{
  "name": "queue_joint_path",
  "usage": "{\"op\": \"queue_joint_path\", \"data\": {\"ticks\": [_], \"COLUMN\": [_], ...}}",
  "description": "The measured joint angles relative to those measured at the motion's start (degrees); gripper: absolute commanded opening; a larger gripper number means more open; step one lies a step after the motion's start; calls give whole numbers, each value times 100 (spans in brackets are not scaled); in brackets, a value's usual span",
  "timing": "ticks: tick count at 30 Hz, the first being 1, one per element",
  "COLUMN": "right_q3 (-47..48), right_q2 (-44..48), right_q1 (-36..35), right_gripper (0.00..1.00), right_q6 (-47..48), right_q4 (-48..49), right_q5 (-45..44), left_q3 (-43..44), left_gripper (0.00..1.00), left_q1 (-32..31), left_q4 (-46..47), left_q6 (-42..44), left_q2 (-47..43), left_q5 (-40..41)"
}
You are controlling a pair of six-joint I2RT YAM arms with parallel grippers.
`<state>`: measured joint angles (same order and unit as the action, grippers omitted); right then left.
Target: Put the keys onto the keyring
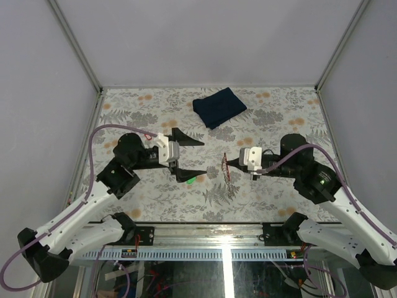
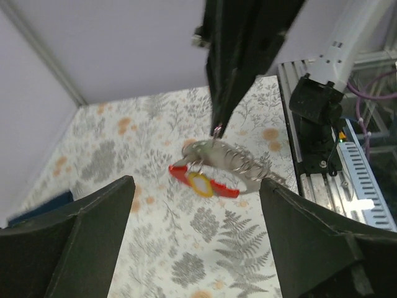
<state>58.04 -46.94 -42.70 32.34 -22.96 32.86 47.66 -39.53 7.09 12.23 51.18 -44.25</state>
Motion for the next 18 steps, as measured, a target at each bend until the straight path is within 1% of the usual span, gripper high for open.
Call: {"op": "queue_joint_path", "data": {"ticks": [2,3,5,6,9,12,13,16,18], "right_q3": [-74,-109,-144,-146,-146,-153,-175,-234,-234], "right_q2": [83,125,179,197,275,374,426,584,640], "right_q1": [0,0,0,0,0,0,-7,-70,-184], "right_gripper": [0,0,0,0,0,0,0,0,0], "right_q6": [168,245,376,437,660,855,938,1163,1316], "right_q4": [131,184,267,297,393,459,498,551,553], "right_q5": [24,31,66,72,59,-33,-81,-240,-393], "left_q3": [170,264,463,511,669,726,730,732,745], "left_gripper": [70,68,65,63,58,54,51,39,36], "left_q1": [-103,-195,-525,-625,-1331,-1862,-1982,-2098,-2118], "left_q4": [-179,-269,-535,-603,-931,-1110,-1143,-1200,-1202], "left_q6": [533,787,1373,1519,2232,2675,2815,3067,3171], "left_q2": [-13,-15,-4,0,17,52,63,68,68], "left_q5": [-249,-315,-214,-157,466,1023,1193,1591,1797]}}
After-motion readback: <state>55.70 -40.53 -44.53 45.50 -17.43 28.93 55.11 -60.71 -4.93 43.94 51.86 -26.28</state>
